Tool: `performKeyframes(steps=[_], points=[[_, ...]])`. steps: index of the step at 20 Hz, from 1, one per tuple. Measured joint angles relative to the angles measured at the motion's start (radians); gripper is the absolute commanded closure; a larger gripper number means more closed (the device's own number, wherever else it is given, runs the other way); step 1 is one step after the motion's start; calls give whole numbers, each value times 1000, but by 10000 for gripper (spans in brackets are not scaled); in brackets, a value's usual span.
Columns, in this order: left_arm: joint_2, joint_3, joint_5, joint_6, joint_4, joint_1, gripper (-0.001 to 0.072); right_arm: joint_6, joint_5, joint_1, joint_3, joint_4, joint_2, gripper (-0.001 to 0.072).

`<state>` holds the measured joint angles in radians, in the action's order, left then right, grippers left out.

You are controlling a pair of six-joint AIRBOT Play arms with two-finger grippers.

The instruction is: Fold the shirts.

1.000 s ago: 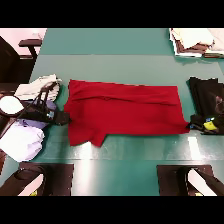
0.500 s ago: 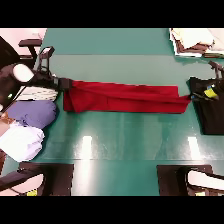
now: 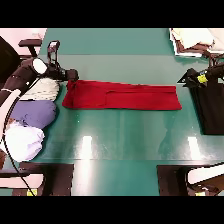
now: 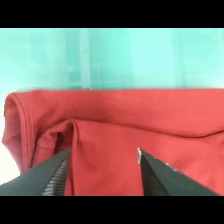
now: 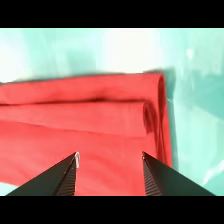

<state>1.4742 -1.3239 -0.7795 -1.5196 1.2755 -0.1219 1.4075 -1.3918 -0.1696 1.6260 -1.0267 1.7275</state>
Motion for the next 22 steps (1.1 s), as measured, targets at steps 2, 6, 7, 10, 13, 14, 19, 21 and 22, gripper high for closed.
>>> performKeyframes(steps=[2,6,7,10,13,14,19,21,22], points=[[5,-26,-45,0,-9,-1,676,-23,-31,-41,-13,15,13,121],[10,-48,-93,0,-78,-8,678,-50,-52,-119,-119,35,25,118],[13,-50,-99,0,-102,-16,678,-60,-47,-132,-151,47,26,120],[25,-54,-104,-1,-150,-63,678,-97,-19,-146,-235,117,39,129],[50,-55,-89,-26,-173,-134,679,-121,3,-116,-268,204,77,421],[61,-56,-80,-32,-179,-159,679,-133,19,-102,-275,222,89,583],[146,-98,-22,-47,-234,-250,679,-174,60,-45,-205,255,101,691],[195,-144,-13,-49,-249,-280,679,-180,25,-35,-138,278,68,691],[223,-174,-10,-50,-254,-295,679,-180,5,-28,-106,278,50,691]])
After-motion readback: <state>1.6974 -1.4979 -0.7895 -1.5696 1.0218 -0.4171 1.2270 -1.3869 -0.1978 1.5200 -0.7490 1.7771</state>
